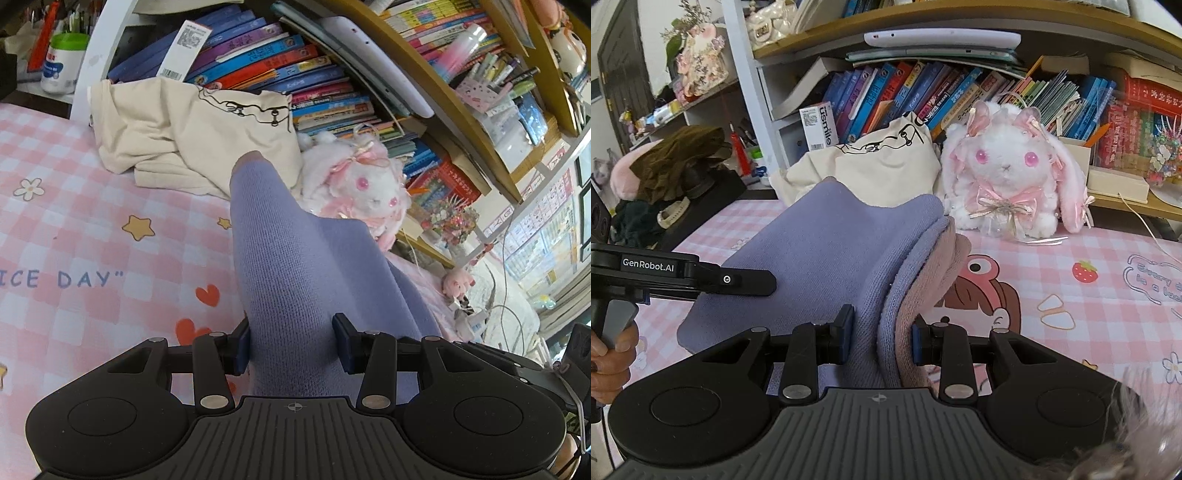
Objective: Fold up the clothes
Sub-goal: 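Slide both grippers along the folded sweater edge, pressing it flat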
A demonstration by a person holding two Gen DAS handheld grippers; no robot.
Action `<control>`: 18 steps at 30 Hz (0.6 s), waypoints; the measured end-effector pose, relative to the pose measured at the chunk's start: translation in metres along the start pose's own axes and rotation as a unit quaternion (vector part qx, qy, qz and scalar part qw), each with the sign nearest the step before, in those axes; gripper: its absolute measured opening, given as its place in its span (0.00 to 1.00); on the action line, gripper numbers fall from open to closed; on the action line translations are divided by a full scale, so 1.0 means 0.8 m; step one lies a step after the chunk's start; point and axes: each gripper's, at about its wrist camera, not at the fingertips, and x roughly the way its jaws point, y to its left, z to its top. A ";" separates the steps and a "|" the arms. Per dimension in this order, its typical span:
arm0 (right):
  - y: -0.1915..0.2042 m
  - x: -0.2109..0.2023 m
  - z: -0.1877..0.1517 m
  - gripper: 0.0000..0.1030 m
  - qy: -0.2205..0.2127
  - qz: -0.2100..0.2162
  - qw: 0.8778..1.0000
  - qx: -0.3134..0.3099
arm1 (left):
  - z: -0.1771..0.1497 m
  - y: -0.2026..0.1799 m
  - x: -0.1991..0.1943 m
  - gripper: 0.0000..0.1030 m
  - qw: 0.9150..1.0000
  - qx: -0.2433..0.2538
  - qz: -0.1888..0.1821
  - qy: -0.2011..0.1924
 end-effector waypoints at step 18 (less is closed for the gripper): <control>0.004 0.082 0.032 0.27 0.006 -0.019 1.000 0.013 | 0.047 0.050 0.044 0.42 1.000 -0.020 0.004 0.004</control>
